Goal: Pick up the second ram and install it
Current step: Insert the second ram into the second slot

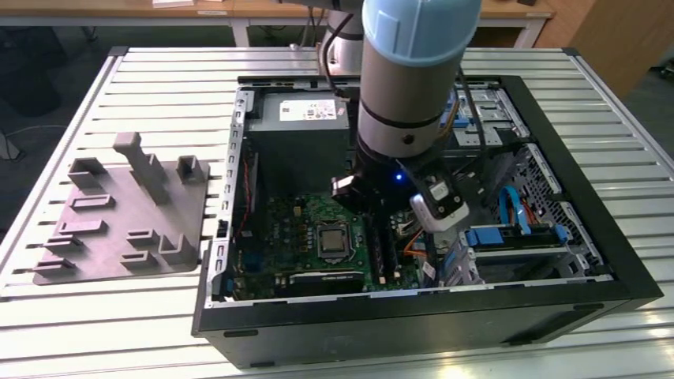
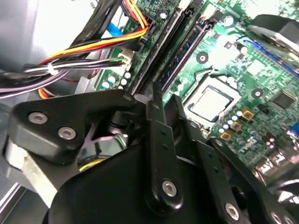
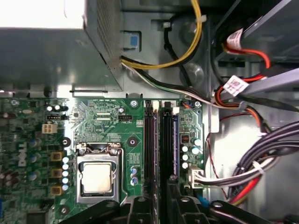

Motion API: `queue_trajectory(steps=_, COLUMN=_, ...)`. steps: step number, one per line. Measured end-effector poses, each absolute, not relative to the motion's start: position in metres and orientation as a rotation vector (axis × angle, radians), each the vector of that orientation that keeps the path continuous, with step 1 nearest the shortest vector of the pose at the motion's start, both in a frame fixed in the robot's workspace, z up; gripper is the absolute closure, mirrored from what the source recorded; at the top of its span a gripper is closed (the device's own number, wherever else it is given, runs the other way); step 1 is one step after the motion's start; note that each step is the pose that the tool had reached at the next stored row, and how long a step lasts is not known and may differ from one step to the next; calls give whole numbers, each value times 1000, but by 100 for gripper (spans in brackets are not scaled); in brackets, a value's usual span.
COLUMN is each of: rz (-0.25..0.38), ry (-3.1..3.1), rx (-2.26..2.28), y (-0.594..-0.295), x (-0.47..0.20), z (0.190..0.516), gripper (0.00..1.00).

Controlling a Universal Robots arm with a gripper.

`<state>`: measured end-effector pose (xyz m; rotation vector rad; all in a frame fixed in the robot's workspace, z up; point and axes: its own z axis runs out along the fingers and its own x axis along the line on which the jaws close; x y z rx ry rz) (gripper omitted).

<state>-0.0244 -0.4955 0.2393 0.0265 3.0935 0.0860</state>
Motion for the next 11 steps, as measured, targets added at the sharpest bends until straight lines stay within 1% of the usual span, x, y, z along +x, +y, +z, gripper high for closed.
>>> queue_trajectory(steps=1, rz=86, ry=3094, rx=26, y=-495, x=-24, z=242, gripper=74)
queue_trajectory(steps=2, rz=85, ry=3094, rx=26, y=-495, x=-24, z=244, gripper=80)
queue_trajectory(steps=3, rz=85, ry=3094, rx=26, y=-495, x=-24, z=246, gripper=80)
queue_trajectory(steps=4, rz=85, ry=3093, rx=26, y=-495, x=-24, z=248, gripper=89)
queue_trajectory(steps=11, rz=85, ry=3093, rx=26, y=-494, x=-24, z=254, gripper=89)
